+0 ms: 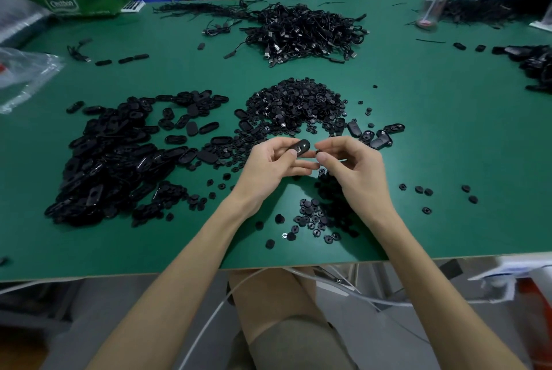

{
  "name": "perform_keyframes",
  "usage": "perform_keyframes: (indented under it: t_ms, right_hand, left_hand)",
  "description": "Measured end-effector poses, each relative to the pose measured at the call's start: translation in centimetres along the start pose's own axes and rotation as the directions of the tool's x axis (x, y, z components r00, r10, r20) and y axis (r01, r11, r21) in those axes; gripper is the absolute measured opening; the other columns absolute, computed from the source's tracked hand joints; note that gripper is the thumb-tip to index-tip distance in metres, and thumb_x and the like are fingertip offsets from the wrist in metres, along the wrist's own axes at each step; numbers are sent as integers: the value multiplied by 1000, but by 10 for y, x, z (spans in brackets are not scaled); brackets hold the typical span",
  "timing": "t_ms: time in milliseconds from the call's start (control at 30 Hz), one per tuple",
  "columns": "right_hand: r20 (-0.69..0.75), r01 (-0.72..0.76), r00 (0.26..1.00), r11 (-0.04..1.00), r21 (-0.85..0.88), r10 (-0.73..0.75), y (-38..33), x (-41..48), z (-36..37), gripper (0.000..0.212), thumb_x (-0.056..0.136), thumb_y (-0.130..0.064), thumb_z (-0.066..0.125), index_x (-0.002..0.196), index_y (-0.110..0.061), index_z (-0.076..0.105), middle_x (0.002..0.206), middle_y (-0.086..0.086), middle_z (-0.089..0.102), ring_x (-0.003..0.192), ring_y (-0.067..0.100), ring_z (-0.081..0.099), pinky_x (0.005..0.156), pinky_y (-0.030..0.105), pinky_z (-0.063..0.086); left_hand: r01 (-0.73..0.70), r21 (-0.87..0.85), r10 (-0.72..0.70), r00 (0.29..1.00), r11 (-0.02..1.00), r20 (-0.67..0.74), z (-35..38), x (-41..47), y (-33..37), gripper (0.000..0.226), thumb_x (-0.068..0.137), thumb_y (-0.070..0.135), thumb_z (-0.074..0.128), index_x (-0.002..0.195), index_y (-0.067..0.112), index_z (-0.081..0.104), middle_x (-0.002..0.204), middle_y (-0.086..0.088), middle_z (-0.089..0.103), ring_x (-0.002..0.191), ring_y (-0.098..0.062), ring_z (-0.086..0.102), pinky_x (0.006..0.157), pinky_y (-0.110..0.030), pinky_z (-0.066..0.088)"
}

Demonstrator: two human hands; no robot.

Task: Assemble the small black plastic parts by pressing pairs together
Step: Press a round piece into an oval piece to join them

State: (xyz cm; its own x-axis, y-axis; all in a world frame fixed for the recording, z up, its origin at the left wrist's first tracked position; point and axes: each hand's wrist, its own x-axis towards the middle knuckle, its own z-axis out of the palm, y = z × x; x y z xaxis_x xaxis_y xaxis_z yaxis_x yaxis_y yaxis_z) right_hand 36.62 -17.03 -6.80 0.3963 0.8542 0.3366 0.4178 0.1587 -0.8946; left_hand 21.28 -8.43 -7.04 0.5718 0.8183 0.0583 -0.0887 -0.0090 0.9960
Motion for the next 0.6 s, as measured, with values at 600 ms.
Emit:
perform_keyframes:
  t_ms: [600]
  right_hand:
    - [45,-5,999,999,41,3,4,1,0,14,91,-4,75,104,-11,73,95,-1,77,87,15,72,84,38,59]
  left_hand:
    - [-8,-19,8,1000,1000,21,-1,-1,-1,22,105,-2,52,125,-3,62,107,-13,78,93,-33,78,82,-34,64]
